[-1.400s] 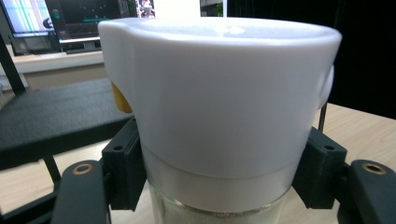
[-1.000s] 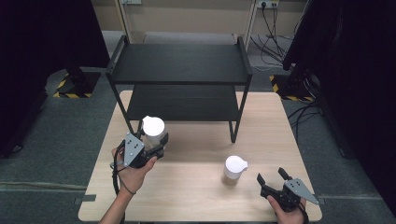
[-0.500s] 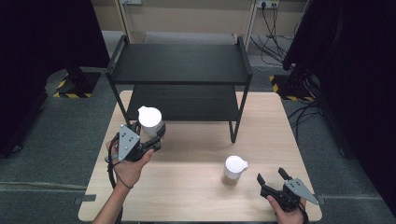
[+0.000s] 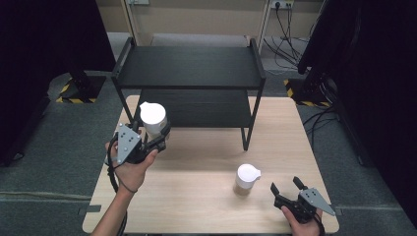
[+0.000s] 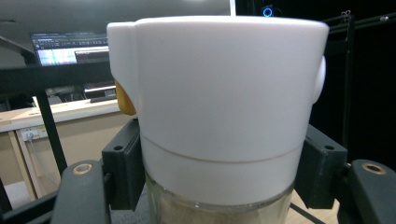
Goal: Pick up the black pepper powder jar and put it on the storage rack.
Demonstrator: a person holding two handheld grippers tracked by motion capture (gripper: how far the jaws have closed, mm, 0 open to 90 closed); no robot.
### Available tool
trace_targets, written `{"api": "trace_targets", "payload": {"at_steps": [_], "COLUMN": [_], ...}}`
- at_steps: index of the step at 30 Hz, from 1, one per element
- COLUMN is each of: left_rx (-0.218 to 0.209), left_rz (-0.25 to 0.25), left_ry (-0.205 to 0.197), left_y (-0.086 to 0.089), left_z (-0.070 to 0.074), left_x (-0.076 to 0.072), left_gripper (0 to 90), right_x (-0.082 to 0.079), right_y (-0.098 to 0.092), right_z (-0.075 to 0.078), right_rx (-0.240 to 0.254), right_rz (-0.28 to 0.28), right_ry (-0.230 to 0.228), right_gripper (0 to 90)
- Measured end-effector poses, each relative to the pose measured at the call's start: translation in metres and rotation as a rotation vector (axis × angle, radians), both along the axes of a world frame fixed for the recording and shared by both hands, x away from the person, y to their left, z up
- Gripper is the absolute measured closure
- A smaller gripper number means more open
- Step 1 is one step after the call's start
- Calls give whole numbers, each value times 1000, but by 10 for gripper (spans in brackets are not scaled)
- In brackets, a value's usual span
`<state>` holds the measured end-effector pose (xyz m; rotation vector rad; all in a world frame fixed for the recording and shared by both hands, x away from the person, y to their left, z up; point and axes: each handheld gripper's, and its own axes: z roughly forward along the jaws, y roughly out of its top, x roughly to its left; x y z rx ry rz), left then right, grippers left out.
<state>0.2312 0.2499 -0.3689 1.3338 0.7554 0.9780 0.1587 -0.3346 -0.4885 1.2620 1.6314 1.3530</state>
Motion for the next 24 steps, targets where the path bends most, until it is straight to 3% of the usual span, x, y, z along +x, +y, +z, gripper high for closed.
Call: {"api": "trace_targets", "payload": {"at_steps": [24], "left_rx": [-37], "left_rz": [48], "left_ry": [-74], "left_y": [1], "left_z": [38], "left_x": [6], "left_gripper": [307], "right_x": [0], "right_y": [0], "right_z": [0], "right_rx": [1], "right_rz": [1], "right_ry": [-1], "right_gripper": [97]}}
